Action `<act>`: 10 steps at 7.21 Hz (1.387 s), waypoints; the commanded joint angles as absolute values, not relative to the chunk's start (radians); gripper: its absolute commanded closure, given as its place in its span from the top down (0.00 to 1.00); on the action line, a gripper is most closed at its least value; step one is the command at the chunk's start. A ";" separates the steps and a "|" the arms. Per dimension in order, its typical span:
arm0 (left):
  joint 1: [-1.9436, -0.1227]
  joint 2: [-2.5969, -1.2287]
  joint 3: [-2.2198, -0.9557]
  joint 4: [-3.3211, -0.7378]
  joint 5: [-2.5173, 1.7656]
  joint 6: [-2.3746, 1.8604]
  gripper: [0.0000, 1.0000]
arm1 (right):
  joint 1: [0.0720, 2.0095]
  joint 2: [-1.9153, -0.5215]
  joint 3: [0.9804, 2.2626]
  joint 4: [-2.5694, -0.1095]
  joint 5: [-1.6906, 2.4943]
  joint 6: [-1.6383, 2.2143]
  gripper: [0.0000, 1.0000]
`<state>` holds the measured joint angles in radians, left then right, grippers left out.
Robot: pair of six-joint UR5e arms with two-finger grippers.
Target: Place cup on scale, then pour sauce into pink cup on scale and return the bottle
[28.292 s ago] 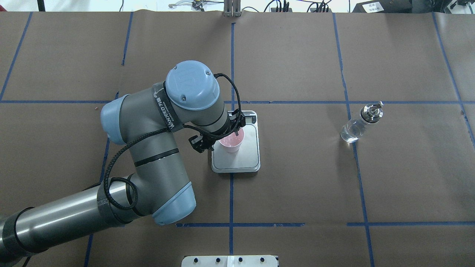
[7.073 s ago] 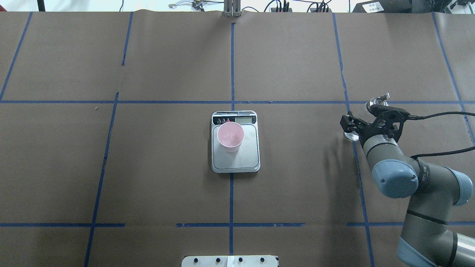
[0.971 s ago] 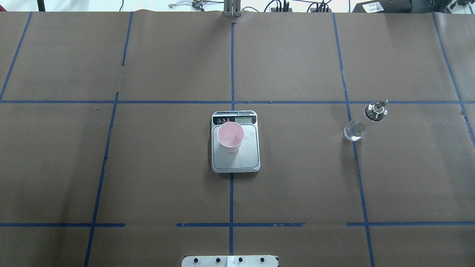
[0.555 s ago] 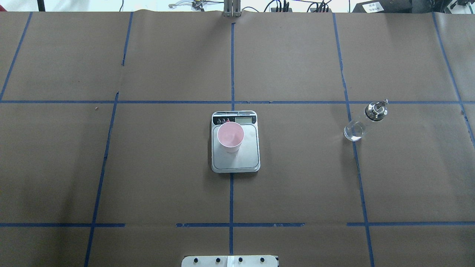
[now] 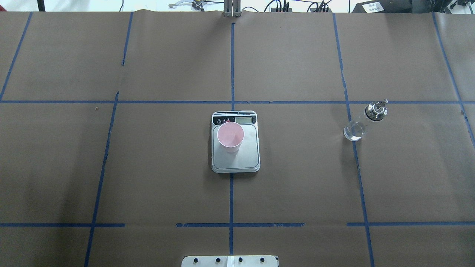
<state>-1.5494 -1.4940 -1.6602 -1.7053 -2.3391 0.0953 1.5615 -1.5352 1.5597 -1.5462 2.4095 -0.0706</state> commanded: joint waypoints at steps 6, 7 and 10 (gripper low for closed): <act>-1.555 -1.493 -1.657 -1.735 -2.339 -0.021 1.00 | 1.569 -1.539 1.559 -1.548 2.410 -0.071 1.00; -1.554 -1.493 -1.658 -1.735 -2.339 -0.021 1.00 | 1.569 -1.539 1.559 -1.548 2.411 -0.071 1.00; -1.554 -1.494 -1.660 -1.736 -2.339 -0.023 1.00 | 1.574 -1.539 1.557 -1.548 2.414 -0.071 1.00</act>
